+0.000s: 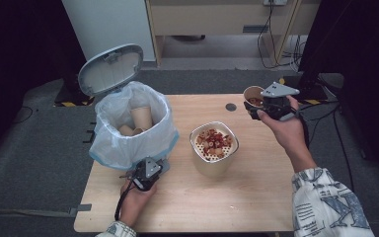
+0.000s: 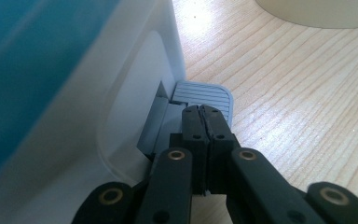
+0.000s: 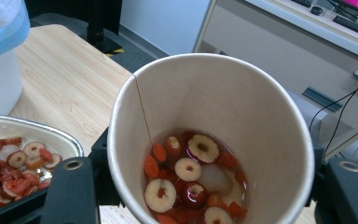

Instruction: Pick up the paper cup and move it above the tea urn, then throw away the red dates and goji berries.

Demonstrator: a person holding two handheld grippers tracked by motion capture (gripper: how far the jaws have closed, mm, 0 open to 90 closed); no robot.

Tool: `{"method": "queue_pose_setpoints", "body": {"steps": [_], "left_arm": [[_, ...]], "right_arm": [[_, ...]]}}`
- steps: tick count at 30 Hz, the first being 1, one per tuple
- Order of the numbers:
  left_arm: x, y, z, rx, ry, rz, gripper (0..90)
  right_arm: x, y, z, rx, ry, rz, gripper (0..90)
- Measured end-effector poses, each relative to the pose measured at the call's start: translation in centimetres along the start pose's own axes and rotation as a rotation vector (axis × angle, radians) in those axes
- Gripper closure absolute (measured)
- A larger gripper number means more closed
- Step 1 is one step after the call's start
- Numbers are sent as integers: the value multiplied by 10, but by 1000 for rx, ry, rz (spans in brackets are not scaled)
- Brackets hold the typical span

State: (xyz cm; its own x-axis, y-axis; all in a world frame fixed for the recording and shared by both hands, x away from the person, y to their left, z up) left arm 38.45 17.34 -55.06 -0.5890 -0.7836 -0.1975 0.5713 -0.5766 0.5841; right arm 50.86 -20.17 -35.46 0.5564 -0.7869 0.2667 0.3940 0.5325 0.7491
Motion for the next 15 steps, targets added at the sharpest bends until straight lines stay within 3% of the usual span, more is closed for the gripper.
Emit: {"method": "queue_pose_setpoints", "body": {"steps": [9, 15], "left_arm": [[0, 0, 0, -1, -1, 0, 882], [0, 0, 0, -1, 1, -4, 882]], "right_arm": [[-11, 7, -2, 4, 24, 36, 337], [-10, 14, -4, 2, 5, 37, 338]]}}
Point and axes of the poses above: each handheld gripper's, and its own axes: z roughly backward along the jaws, y roughly out of its top, x roughly to its right, the point moved 4 cm from there along -z, roughly forward along the jaws, and after that the axes turned 13 degrees about -x, right-handed, at the moved point
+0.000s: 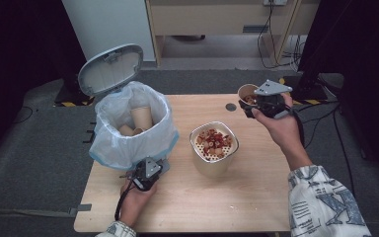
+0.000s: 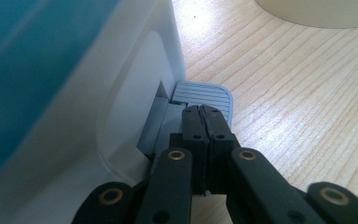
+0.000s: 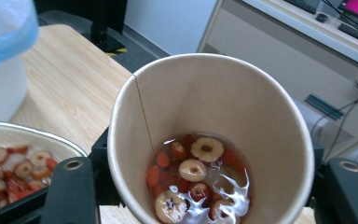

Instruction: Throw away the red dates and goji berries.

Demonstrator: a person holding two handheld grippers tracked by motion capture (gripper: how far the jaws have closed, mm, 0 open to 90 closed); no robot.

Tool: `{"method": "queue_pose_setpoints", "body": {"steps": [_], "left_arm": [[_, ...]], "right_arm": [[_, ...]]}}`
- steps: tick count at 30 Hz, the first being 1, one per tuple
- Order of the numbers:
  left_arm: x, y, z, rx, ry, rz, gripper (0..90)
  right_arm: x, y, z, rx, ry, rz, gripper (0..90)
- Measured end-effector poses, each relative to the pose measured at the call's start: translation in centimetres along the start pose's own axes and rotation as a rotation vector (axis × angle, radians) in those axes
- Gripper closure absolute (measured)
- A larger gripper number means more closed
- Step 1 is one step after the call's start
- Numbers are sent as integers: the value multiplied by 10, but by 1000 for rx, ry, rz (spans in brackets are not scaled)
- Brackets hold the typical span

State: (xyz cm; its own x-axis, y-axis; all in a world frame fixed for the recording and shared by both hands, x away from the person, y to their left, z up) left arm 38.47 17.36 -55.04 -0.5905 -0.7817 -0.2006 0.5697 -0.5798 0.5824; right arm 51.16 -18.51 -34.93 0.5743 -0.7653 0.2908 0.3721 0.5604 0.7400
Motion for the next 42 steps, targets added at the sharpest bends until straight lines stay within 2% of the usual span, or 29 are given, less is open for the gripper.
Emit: {"method": "queue_pose_setpoints", "body": {"steps": [5, 8, 13, 18, 22, 25, 33, 38, 42], "left_arm": [[0, 0, 0, 0, 1, -2, 882], [0, 0, 0, 0, 3, -3, 881], [0, 0, 0, 0, 2, -2, 881], [0, 0, 0, 0, 3, -2, 881], [0, 0, 0, -2, 3, -1, 881], [0, 0, 0, -1, 2, -1, 882], [0, 0, 0, -2, 4, -2, 881], [0, 0, 0, -2, 5, -3, 881], [0, 0, 0, -2, 3, -2, 881]], "right_arm": [[-13, 6, -2, 8, 36, 40, 338], [-9, 7, 1, 6, 18, 35, 338], [-11, 11, 4, 9, 6, 72, 338], [-12, 9, 1, -12, -14, 100, 338], [-16, 13, -1, 0, 7, 106, 338], [-15, 14, 0, -8, -19, 121, 339], [-19, 14, 0, -33, -73, 201, 339], [-23, 16, 0, -34, -76, 223, 339], [-22, 15, 0, -36, -77, 216, 340]]}}
Point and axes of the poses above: each handheld gripper's, and its own axes: z roughly backward along the jaws, y roughly out of its top, x roughly to its right, the point moved 4 cm from there along -z, roughly forward along the jaws, and after that the axes turned 13 degrees about -x, right-handed, at the moved point
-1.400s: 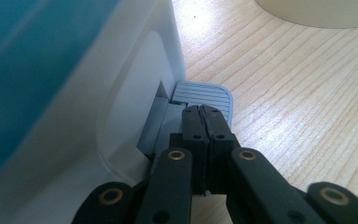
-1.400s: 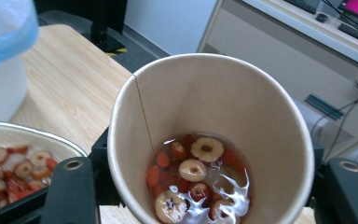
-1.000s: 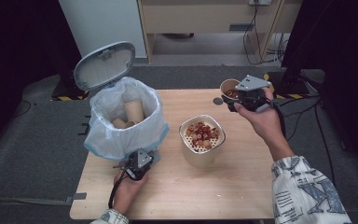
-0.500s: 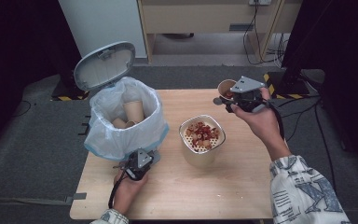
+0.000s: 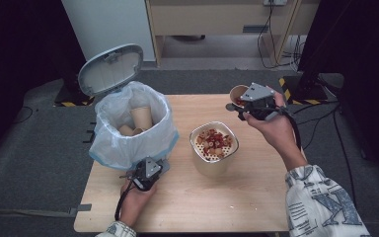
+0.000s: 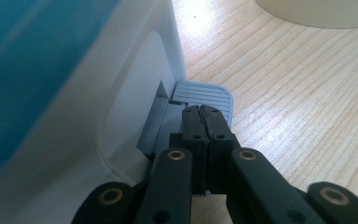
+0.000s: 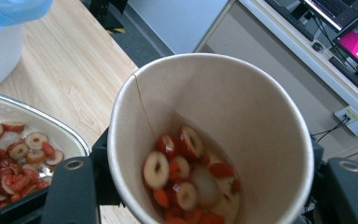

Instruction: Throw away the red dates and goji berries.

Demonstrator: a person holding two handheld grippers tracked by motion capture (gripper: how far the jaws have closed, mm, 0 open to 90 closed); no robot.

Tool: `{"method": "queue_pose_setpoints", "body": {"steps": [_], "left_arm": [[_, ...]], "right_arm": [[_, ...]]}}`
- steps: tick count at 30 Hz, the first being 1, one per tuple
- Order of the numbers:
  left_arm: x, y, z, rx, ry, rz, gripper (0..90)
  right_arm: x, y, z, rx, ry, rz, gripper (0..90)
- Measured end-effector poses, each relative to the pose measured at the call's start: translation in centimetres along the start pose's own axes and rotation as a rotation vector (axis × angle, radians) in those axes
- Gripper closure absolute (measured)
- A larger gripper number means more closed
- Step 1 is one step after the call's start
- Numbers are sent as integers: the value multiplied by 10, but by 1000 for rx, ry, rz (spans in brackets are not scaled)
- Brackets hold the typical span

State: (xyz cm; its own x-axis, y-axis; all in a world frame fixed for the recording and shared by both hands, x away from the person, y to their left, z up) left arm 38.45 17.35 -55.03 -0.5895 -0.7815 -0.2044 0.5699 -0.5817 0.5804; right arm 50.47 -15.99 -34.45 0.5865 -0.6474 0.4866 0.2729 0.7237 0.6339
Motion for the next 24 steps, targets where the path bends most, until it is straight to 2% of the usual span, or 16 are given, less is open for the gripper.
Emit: {"method": "queue_pose_setpoints", "body": {"steps": [6, 16, 24], "left_arm": [[0, 0, 0, 0, 1, -1, 881], [0, 0, 0, 0, 0, 1, 881], [0, 0, 0, 0, -2, 1, 881]], "right_arm": [[-4, 6, 2, 8, -8, 21, 340], [-14, 11, 4, -18, -87, 140, 345], [-17, 12, 6, -13, -116, 189, 348]]}}
Point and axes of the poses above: each handheld gripper's, and its own axes: z roughly backward along the jaws, y roughly out of its top, x roughly to its right, the point moved 4 cm from there along -z, roughly forward along the jaws, and after that the axes turned 13 degrees about -x, right-handed, at the moved point
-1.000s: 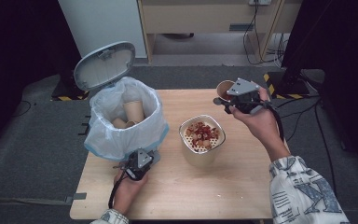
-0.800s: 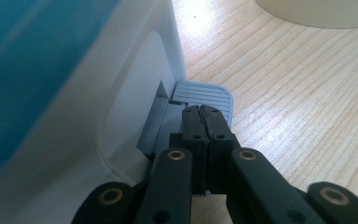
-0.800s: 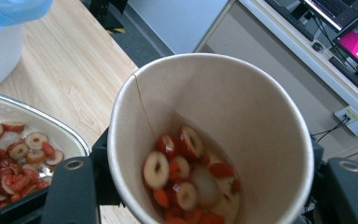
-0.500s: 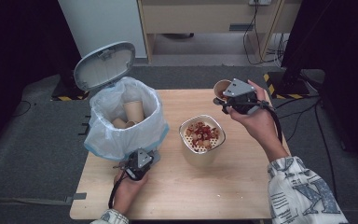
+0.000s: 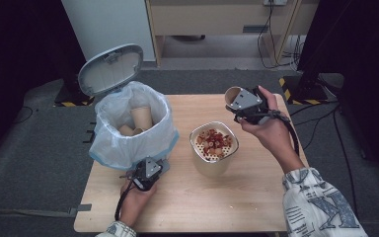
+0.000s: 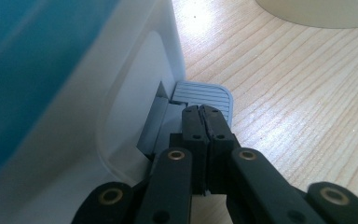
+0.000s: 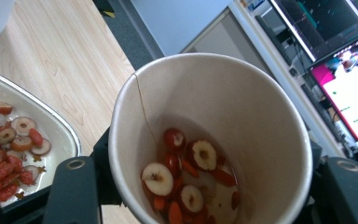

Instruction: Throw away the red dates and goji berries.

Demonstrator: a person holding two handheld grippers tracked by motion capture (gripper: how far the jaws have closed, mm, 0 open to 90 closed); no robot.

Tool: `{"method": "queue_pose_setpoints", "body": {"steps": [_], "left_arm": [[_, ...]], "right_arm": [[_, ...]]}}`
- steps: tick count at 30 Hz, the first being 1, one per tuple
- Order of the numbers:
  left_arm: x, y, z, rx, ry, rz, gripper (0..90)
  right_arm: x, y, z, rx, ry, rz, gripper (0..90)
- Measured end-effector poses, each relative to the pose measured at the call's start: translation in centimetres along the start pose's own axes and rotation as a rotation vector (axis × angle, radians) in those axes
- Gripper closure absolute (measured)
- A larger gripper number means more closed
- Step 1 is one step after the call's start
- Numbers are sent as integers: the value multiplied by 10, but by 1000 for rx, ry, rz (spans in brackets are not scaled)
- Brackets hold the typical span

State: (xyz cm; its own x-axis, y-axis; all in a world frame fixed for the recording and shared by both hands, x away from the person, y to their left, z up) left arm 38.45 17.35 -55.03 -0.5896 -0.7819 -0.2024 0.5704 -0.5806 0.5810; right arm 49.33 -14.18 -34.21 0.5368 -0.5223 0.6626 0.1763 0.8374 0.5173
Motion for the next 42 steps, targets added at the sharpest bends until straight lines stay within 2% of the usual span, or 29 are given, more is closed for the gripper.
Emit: {"method": "queue_pose_setpoints", "body": {"steps": [10, 20, 25, 29, 33, 42], "left_arm": [[0, 0, 0, 1, 2, -1, 881], [0, 0, 0, -1, 1, 0, 880], [0, 0, 0, -1, 0, 0, 880], [0, 0, 0, -1, 1, -1, 880], [0, 0, 0, -1, 0, 2, 880], [0, 0, 0, -1, -1, 4, 879]], "right_arm": [[-3, -2, 4, 8, -23, 48, 349], [-6, 3, 5, 25, -12, 52, 349], [-7, 2, 5, 13, -25, 65, 349], [-10, 3, 6, 1, -41, 94, 349], [-9, 5, 6, 5, -43, 93, 348], [-11, 12, 9, 8, -78, 146, 349]]}}
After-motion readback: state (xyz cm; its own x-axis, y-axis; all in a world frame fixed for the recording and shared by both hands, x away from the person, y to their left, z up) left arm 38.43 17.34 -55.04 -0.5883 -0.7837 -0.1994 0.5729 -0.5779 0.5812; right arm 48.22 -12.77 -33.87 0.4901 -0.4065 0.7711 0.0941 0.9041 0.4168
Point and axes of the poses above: each handheld gripper's, and its own axes: z roughly backward along the jaws, y roughly out of its top, x roughly to its right, the point moved 4 cm from there along -z, roughly forward along the jaws, and after that the axes turned 13 degrees about -x, right-handed, at the moved point
